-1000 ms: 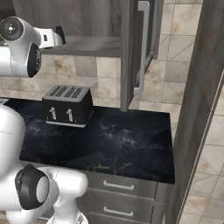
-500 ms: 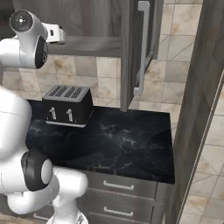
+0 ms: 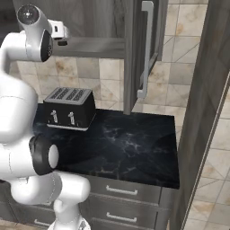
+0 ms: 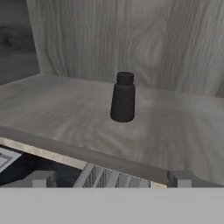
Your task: Retrieve the shaker from the cabinet and place it next the steak on a plate on the dining table.
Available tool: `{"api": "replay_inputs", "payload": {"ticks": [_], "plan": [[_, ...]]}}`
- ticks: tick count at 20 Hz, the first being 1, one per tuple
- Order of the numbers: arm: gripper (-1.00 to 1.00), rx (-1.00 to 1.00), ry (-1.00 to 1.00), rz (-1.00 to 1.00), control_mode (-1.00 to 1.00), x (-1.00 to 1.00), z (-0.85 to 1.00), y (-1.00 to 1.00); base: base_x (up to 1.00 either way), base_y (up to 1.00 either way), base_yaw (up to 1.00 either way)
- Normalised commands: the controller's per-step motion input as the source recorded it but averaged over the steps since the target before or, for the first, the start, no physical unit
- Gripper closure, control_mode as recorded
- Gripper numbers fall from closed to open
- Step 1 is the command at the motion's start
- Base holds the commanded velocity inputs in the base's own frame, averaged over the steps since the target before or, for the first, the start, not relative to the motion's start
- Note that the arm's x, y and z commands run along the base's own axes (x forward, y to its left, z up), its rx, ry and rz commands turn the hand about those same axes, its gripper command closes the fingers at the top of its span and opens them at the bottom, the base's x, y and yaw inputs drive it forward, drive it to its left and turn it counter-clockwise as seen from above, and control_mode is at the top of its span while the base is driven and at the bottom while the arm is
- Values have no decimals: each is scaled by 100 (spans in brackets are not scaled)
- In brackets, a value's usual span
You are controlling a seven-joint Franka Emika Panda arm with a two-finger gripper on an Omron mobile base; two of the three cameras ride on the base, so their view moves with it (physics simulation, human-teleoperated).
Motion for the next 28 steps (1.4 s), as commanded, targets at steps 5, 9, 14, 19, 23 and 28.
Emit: {"api": "replay_inputs", "payload": {"ticks": [5,9,14,19,23,28], "plan": [[-100,0,0,0,-100,30,3,5,0,0,0],[-100,0,0,0,-100,31,0,0,0,0,0],[-100,0,0,0,-100,37,0,2,0,0,0],[-100,0,0,0,-100,39,0,8,0,0,0],[-100,0,0,0,-100,39,0,17,0,0,0],[-100,0,0,0,-100,40,0,16,0,0,0]]}}
